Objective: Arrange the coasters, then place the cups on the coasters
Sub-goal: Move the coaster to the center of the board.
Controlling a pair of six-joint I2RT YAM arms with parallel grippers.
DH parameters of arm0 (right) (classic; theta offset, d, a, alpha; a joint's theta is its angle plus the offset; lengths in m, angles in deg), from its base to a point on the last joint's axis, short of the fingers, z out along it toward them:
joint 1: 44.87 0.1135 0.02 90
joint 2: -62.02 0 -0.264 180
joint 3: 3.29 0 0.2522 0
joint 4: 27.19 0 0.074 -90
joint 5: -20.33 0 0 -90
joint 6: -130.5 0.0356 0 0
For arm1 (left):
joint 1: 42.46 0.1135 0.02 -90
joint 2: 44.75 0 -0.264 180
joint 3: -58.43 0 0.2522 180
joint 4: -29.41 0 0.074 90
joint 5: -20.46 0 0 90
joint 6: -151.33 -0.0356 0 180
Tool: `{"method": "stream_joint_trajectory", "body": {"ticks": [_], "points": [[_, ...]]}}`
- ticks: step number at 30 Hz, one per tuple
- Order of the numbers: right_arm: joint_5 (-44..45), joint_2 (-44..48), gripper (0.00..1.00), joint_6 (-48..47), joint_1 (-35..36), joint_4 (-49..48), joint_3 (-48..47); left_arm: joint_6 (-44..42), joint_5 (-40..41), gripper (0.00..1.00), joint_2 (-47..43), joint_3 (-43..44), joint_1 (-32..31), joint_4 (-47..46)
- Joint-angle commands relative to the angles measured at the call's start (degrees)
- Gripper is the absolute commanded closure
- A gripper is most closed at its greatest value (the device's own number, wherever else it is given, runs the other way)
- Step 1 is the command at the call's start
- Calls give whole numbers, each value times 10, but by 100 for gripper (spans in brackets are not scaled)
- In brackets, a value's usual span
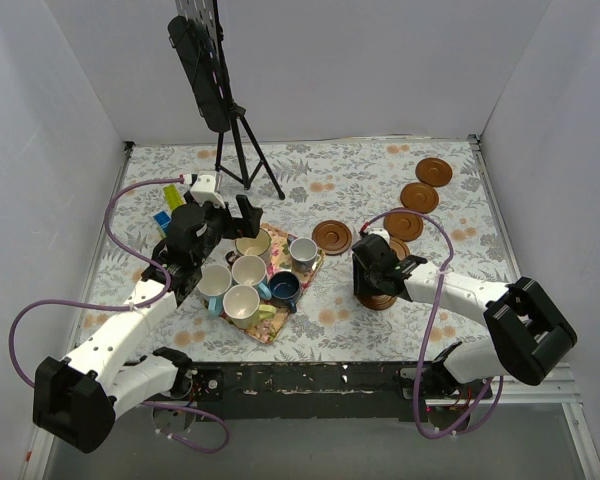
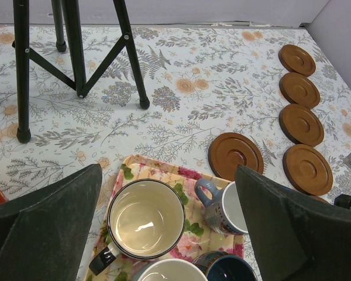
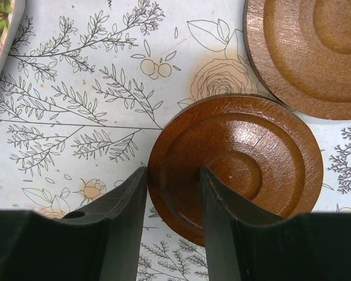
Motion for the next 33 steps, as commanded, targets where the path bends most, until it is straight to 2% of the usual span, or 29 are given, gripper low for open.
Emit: {"method": "stream_joint_trajectory", "body": {"ticks": [1, 9, 18, 22, 25, 33], "points": [[-17, -1, 53, -7, 1, -6, -7, -7, 11, 2, -5, -1, -2, -2], [-32, 20, 46, -14, 4, 4, -28, -7, 11, 2, -5, 0, -2, -2], [-51, 112, 38, -57, 12, -16, -85, -7, 12, 2, -6, 0, -2, -2], [-32, 54, 33, -120, 3, 48, -194, -5, 10, 2, -9, 1, -2, -2], [-55, -15, 32, -160, -27, 87, -265, -6, 11, 2, -11, 1, -2, -2], [-107, -162, 29, -255, -79, 103, -373, -7, 18, 2, -19, 0, -2, -2]]}}
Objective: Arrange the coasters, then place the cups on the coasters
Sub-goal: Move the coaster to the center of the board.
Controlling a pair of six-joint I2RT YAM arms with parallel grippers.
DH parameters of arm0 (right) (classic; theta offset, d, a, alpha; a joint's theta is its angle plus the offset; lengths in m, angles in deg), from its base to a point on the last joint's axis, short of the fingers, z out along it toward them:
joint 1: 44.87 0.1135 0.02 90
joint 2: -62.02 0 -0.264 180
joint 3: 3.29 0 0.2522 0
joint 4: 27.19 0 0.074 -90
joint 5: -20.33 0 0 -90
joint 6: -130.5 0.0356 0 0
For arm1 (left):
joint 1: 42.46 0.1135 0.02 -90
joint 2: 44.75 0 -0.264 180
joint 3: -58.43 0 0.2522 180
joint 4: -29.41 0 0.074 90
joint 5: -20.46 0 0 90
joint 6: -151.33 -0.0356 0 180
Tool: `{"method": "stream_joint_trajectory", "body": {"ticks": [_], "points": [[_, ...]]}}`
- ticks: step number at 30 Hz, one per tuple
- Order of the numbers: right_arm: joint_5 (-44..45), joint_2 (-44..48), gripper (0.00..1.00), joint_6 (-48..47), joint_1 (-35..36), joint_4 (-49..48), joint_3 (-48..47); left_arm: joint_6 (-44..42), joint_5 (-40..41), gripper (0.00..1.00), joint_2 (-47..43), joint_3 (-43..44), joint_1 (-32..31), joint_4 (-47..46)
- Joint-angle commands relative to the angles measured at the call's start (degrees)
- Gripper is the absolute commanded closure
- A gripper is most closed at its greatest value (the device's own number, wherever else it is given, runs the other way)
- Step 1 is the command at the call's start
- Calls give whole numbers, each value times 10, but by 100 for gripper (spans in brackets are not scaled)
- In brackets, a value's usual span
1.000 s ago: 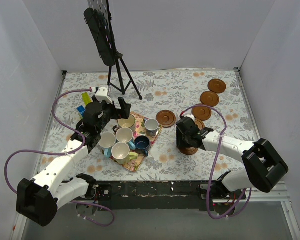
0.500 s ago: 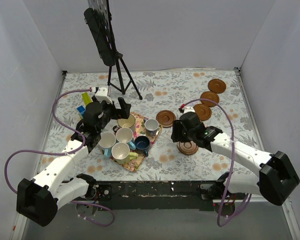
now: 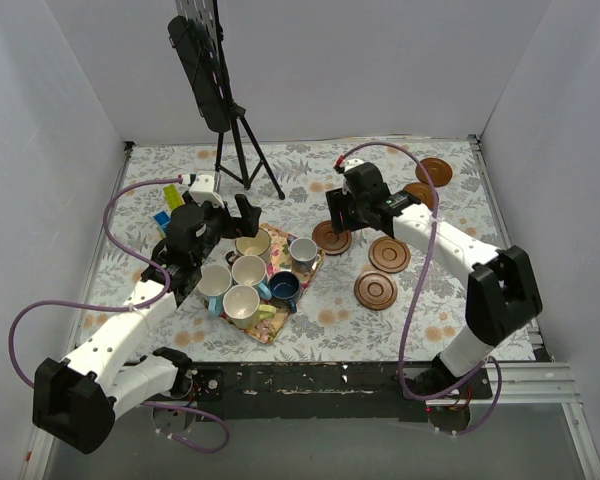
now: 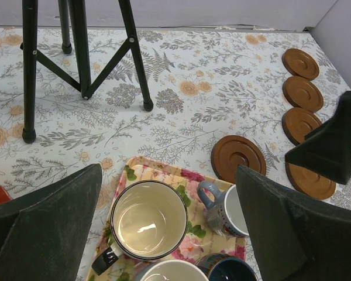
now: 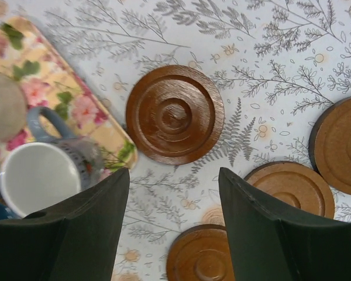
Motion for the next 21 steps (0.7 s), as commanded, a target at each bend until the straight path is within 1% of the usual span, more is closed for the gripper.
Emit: {"method": "stream_joint_trajectory", "body": {"ticks": [1, 4, 11, 21], "points": [[-39, -67, 30, -70, -24, 38, -55, -6, 7, 2, -18, 0, -2, -2], [-55, -114, 29, -83, -37, 38, -77, -5, 2, 2, -18, 0, -2, -3], [-70, -174, 28, -106, -54, 15, -92, -4, 0, 2, -23, 0, -2, -3], [-74, -215, 29, -117, -68, -19, -82, -6, 3, 2, -23, -1, -2, -2]]}}
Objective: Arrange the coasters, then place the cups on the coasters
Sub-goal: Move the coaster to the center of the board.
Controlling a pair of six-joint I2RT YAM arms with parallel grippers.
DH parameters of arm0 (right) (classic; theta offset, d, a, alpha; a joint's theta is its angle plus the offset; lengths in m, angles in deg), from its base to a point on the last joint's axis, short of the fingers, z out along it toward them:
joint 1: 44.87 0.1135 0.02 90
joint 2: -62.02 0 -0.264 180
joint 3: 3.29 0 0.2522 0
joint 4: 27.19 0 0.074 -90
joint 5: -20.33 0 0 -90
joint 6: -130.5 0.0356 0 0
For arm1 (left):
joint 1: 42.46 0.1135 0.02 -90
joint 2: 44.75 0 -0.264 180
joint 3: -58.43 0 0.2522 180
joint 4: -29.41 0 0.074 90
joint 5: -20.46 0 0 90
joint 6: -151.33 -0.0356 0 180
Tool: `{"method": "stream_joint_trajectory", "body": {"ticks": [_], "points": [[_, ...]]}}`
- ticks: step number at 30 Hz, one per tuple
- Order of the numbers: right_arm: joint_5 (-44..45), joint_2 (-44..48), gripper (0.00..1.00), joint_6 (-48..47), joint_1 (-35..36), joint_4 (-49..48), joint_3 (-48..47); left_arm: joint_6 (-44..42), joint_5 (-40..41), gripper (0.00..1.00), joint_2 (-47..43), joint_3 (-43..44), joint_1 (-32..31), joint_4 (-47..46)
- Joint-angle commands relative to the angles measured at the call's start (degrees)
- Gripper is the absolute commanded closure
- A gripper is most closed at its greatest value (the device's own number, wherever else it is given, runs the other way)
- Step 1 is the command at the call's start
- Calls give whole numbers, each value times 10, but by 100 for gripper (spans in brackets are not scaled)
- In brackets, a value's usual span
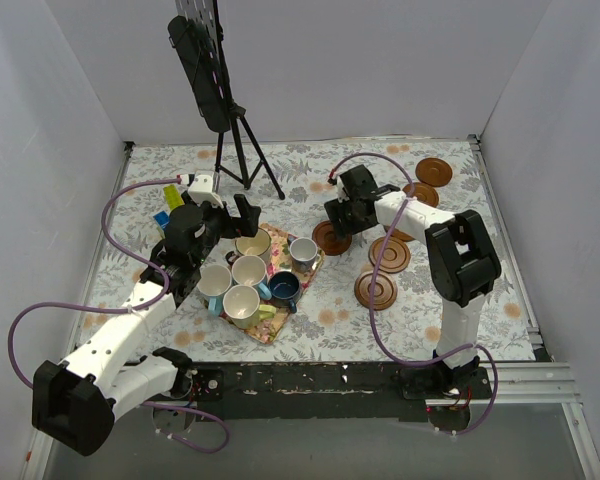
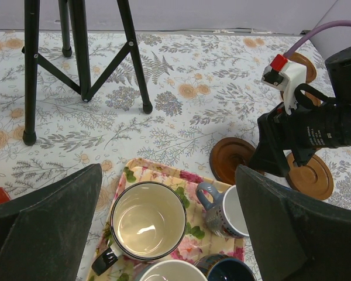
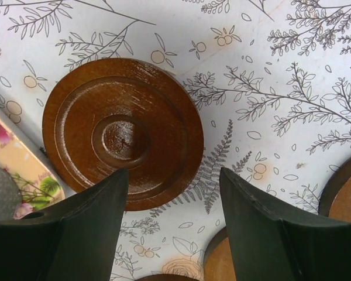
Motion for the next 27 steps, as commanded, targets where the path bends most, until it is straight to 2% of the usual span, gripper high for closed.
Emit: {"method": "stream_joint_trajectory", "body": {"ticks": [1, 12, 22, 27], "points": [[-10, -7, 29, -12, -7, -39, -7, -6, 3, 2, -15, 0, -2, -3], [-33, -20, 41, -13, -26, -71, 42, -6, 4, 2, -11, -1, -2, -2], [-59, -21, 40, 11, -24, -109, 50, -6, 4, 2, -8, -1, -2, -3], [-34, -26, 40, 15, -18, -114, 41, -7, 2, 2, -6, 0, -2, -3]]}}
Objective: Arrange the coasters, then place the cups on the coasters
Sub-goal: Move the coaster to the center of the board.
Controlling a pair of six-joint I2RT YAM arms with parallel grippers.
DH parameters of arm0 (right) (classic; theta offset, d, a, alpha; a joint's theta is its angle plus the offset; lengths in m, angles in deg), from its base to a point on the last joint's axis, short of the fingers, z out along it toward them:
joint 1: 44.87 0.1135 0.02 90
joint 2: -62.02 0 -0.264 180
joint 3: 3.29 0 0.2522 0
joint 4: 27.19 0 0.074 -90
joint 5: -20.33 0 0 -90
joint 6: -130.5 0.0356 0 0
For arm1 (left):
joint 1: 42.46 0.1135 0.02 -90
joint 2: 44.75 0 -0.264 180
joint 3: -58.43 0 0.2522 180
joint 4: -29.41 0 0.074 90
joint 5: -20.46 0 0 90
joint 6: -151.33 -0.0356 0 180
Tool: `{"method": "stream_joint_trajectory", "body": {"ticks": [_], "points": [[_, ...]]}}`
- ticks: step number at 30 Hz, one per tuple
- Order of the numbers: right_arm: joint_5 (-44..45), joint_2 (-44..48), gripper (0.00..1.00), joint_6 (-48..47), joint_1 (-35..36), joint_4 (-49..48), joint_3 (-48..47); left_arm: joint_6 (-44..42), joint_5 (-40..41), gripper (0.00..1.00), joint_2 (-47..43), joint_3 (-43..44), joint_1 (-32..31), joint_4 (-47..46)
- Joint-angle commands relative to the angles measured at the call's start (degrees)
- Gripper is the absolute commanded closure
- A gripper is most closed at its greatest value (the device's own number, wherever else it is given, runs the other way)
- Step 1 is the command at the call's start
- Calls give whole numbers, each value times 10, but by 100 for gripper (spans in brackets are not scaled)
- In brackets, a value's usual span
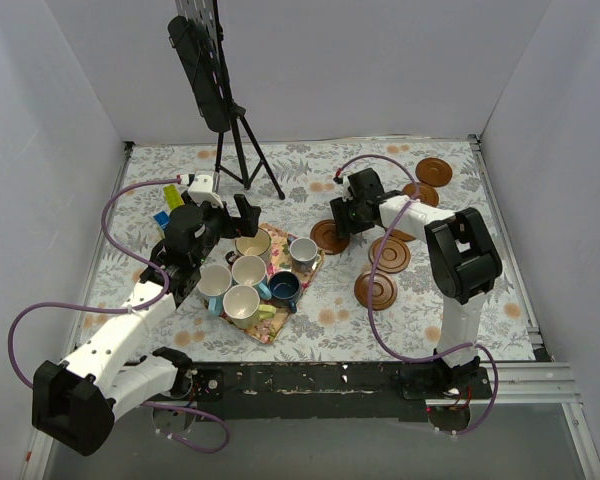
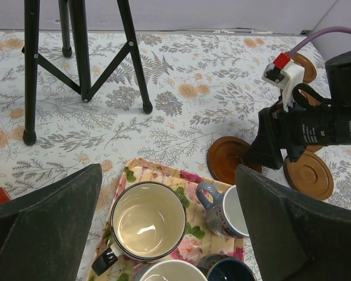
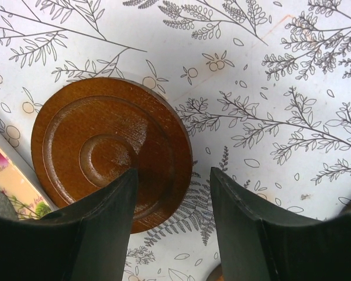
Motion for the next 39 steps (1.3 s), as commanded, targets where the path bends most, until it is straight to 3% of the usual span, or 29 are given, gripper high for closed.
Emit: {"method": "stream_joint_trajectory", "body": {"ticks": [1, 7, 28, 39], "points": [[15, -19, 41, 3, 10, -17, -3, -7, 2, 2, -6, -1, -2, -3], [57, -23, 46, -6, 23, -10, 10, -8, 3, 2, -6, -1, -2, -2], [40, 12, 38, 78, 32, -1, -30, -7, 1, 2, -7, 0, -3, -2], [67, -24, 37, 11, 38, -16, -48, -5, -2, 2, -9, 0, -2, -2]]}}
